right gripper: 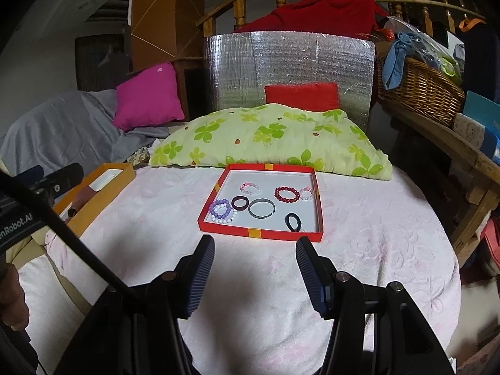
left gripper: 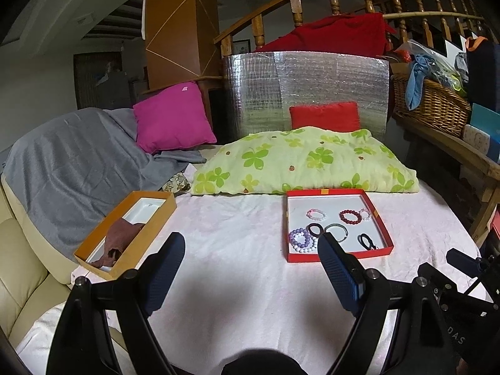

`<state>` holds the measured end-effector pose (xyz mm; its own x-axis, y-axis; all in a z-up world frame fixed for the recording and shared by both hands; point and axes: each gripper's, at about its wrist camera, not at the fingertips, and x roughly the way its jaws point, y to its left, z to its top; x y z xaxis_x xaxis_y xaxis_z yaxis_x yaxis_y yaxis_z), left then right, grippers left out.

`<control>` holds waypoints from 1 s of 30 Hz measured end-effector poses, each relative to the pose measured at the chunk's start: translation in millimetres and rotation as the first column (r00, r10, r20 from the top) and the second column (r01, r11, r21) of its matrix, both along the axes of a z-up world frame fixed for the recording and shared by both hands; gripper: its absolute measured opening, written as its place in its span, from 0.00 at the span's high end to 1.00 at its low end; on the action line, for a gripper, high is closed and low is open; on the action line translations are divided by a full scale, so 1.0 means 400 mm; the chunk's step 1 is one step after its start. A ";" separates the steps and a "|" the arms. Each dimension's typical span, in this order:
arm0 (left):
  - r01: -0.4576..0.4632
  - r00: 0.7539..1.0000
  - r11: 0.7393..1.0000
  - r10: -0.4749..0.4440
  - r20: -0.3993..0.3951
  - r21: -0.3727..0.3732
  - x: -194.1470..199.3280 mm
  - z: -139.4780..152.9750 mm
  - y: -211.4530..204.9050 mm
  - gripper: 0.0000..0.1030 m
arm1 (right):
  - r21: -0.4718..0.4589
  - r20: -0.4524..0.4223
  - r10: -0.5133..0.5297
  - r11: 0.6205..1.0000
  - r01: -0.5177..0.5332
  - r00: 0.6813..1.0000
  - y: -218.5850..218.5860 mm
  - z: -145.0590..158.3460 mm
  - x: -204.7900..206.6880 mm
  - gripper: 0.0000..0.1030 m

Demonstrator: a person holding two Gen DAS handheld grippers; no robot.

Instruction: Organize jewelry

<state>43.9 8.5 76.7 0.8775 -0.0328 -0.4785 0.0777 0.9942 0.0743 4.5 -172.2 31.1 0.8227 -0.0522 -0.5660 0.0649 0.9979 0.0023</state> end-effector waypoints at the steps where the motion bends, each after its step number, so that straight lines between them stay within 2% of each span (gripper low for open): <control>1: 0.003 1.000 1.000 -0.003 -0.001 0.001 0.001 0.000 -0.003 0.16 | -0.001 -0.001 -0.001 1.000 0.001 1.000 -0.001 0.000 0.000 0.43; 30: 0.016 1.000 1.000 -0.015 -0.023 0.020 0.025 -0.023 -0.017 0.16 | -0.003 0.004 -0.016 1.000 0.016 1.000 -0.018 -0.010 0.034 0.43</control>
<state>54.0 1.8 67.4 0.8659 -0.0367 -0.4988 0.0950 0.9912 0.0920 18.0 -179.4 26.9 0.8240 -0.0673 -0.5626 0.0808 0.9967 -0.0009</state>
